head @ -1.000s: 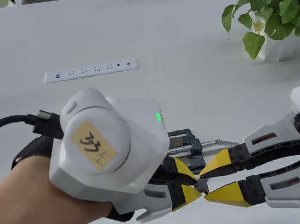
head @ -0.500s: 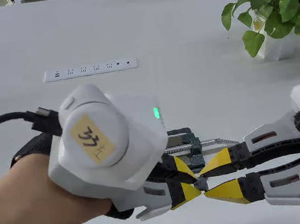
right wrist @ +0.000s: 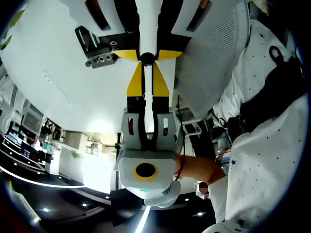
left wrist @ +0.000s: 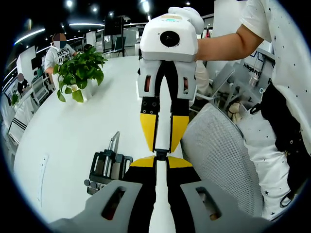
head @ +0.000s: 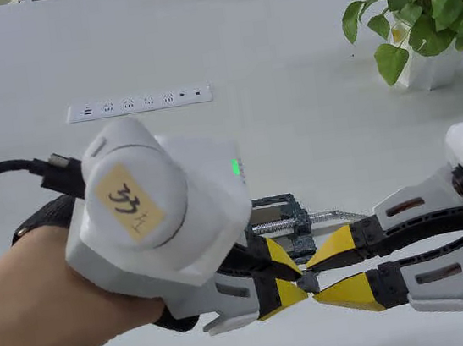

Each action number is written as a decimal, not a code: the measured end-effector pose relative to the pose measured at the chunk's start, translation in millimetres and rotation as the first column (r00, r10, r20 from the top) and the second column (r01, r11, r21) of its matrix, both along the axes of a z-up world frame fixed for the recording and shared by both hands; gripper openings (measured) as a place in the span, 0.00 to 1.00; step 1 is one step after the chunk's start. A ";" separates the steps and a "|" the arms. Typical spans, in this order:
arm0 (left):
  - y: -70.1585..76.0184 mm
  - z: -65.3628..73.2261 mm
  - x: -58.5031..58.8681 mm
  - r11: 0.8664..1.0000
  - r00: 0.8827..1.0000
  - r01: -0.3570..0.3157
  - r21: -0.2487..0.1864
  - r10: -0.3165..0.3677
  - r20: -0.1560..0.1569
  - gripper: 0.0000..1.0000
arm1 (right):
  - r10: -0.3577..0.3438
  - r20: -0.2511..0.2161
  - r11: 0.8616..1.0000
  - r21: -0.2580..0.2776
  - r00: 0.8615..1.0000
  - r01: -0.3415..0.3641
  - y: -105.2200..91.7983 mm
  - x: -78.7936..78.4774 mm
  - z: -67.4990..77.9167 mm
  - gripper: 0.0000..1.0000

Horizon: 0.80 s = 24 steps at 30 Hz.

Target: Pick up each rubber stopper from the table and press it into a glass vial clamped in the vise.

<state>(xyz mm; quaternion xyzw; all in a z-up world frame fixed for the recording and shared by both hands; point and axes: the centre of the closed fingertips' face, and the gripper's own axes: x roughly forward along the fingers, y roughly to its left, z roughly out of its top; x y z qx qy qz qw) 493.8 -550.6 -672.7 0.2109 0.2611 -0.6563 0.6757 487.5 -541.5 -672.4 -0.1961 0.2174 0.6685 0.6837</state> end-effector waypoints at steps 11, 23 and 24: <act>0.4 1.8 0.0 1.000 1.000 -0.007 -0.006 0.007 -0.017 0.03 | -0.003 0.009 1.000 0.010 1.000 0.003 0.6 0.3 2.0 0.07; 0.2 1.3 0.5 1.000 1.000 -0.015 -0.013 0.014 -0.027 0.03 | -0.006 0.020 1.000 0.014 1.000 0.006 0.9 1.6 2.1 0.06; 0.2 1.4 0.6 1.000 1.000 -0.015 -0.014 0.015 -0.027 0.03 | -0.007 0.019 1.000 0.015 1.000 0.007 0.9 1.9 2.2 0.06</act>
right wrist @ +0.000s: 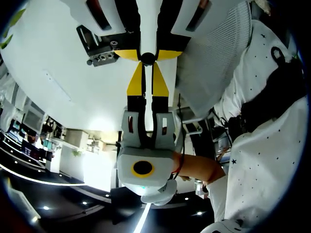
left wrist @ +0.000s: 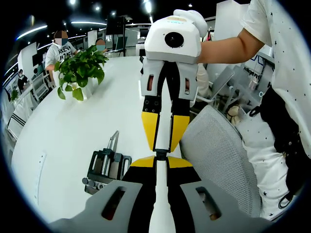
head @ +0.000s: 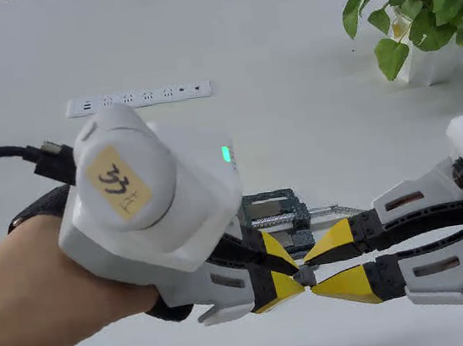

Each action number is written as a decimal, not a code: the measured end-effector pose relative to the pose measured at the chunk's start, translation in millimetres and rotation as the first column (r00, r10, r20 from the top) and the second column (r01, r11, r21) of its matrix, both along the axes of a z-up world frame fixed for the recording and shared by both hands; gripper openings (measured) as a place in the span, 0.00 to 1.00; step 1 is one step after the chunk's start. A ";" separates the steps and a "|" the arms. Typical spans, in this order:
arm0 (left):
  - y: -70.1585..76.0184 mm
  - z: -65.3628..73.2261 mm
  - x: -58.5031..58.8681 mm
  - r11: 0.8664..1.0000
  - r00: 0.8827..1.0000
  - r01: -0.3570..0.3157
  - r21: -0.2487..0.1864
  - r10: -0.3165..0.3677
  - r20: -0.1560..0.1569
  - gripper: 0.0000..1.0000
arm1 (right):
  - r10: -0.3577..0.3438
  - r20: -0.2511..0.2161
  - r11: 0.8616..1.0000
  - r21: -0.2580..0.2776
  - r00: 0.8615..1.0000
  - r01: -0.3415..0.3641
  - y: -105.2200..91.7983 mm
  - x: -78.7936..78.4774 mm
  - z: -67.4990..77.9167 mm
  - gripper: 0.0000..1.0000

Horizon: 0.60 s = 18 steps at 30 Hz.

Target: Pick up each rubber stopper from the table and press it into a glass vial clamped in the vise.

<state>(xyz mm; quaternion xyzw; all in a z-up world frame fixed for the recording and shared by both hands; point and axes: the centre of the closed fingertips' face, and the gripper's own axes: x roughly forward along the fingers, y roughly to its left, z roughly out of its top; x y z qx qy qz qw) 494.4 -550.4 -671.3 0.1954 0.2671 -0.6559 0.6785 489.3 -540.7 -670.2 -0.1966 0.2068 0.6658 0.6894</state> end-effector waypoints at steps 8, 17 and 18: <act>-0.5 -2.0 -1.3 1.000 1.000 0.006 -0.008 -0.006 0.008 0.04 | 0.001 -0.010 1.000 -0.007 1.000 -0.002 -0.6 -0.4 -1.8 0.06; 0.6 -3.7 -2.5 1.000 1.000 -0.003 -0.030 0.004 0.017 0.04 | 0.002 -0.024 1.000 -0.015 1.000 -0.002 0.5 -1.3 -3.3 0.06; 0.8 -3.6 -2.6 0.999 1.000 -0.004 -0.033 0.005 0.019 0.04 | 0.003 -0.025 1.000 -0.016 1.000 -0.003 0.6 -1.3 -3.4 0.06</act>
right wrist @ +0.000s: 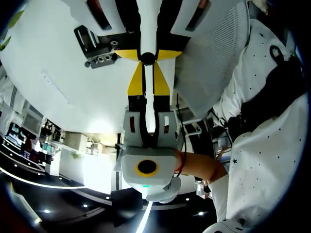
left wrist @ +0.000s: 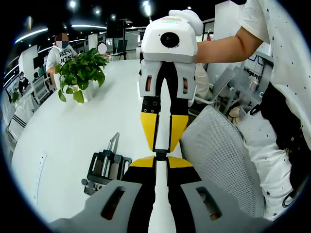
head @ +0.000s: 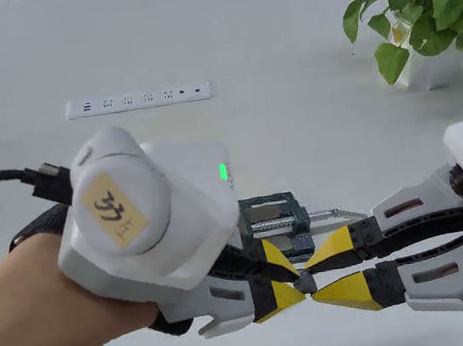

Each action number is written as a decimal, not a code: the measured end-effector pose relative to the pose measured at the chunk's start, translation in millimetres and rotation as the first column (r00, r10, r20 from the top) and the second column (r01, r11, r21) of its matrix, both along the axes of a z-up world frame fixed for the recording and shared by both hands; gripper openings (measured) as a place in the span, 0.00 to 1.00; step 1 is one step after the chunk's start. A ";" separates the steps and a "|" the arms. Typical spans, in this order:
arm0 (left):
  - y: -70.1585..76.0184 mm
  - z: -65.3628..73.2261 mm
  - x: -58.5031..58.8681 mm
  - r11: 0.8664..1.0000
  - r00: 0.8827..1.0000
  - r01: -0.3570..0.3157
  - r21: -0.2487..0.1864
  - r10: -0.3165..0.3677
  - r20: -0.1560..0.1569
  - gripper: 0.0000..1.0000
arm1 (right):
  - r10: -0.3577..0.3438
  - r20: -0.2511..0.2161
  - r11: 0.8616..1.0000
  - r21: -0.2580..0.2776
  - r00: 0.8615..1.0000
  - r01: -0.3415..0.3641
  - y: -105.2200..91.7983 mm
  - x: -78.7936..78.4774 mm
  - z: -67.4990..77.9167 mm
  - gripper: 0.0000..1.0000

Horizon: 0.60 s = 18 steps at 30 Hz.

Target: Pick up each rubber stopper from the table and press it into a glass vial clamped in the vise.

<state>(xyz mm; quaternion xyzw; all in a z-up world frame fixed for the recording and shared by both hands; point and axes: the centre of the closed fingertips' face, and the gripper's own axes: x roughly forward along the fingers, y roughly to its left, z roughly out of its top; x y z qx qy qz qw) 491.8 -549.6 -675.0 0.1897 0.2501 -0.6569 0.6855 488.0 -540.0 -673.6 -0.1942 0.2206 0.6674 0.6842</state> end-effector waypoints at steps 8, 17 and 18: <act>1.9 2.2 -0.8 0.999 1.000 -0.022 -0.039 0.021 -0.006 0.06 | 0.004 -0.011 1.000 -0.004 1.000 -0.004 3.0 0.7 1.9 0.05; 6.4 7.5 1.3 0.993 0.998 -0.066 -0.095 0.064 -0.020 0.14 | 0.010 -0.010 1.000 -0.018 1.000 -0.010 4.8 2.8 4.6 0.05; 6.9 7.9 1.8 0.992 0.997 -0.073 -0.102 0.070 -0.025 0.15 | 0.012 -0.010 1.000 -0.020 1.000 -0.012 4.9 2.7 4.7 0.05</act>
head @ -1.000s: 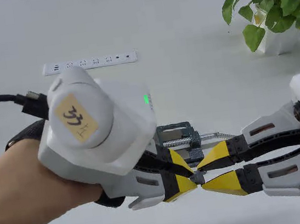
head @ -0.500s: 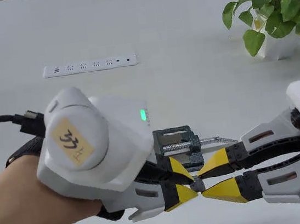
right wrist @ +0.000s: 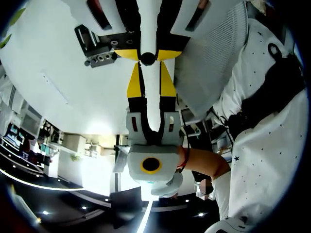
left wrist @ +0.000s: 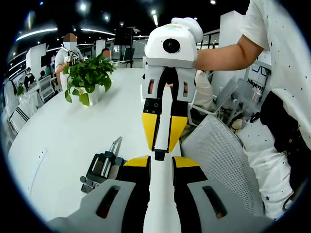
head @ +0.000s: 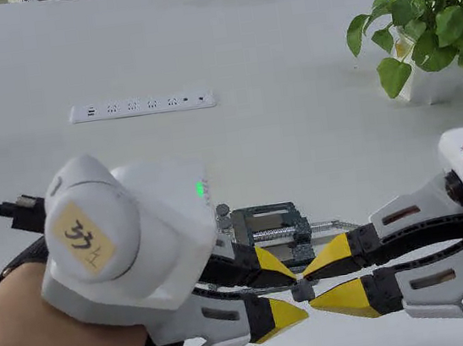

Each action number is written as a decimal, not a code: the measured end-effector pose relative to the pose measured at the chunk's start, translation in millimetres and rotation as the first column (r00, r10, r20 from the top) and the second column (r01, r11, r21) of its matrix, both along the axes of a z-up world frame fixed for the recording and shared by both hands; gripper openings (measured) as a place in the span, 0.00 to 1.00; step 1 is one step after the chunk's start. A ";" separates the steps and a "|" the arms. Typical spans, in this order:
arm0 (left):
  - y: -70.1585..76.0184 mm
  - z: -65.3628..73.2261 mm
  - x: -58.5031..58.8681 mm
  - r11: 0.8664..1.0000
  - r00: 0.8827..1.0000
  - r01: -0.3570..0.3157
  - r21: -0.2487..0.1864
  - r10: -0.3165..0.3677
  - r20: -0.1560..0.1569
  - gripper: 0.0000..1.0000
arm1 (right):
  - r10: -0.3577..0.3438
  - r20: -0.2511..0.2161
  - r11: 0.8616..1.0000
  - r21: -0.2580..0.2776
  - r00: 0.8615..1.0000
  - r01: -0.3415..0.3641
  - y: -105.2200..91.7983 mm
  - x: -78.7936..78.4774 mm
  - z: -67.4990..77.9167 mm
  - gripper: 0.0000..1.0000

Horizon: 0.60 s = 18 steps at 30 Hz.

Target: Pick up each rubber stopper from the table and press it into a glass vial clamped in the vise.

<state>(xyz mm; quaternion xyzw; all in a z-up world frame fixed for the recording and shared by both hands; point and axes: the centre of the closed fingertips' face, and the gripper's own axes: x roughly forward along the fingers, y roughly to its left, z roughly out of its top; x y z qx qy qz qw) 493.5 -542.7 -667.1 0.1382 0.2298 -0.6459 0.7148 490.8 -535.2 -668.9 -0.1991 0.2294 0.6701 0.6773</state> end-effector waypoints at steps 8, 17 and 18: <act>13.0 -5.7 3.1 0.998 0.999 -0.053 -0.030 0.053 -0.004 0.25 | -0.011 0.007 1.000 -0.015 1.000 0.011 -0.6 5.2 1.6 0.05; 27.3 -14.5 7.4 0.990 0.993 -0.118 -0.072 0.120 0.021 0.39 | -0.016 0.020 0.999 -0.049 1.000 0.017 3.7 16.6 0.8 0.06; 29.0 -15.6 8.0 0.990 0.992 -0.120 -0.076 0.123 0.028 0.40 | -0.016 0.022 0.999 -0.052 1.000 0.017 4.6 18.1 1.0 0.06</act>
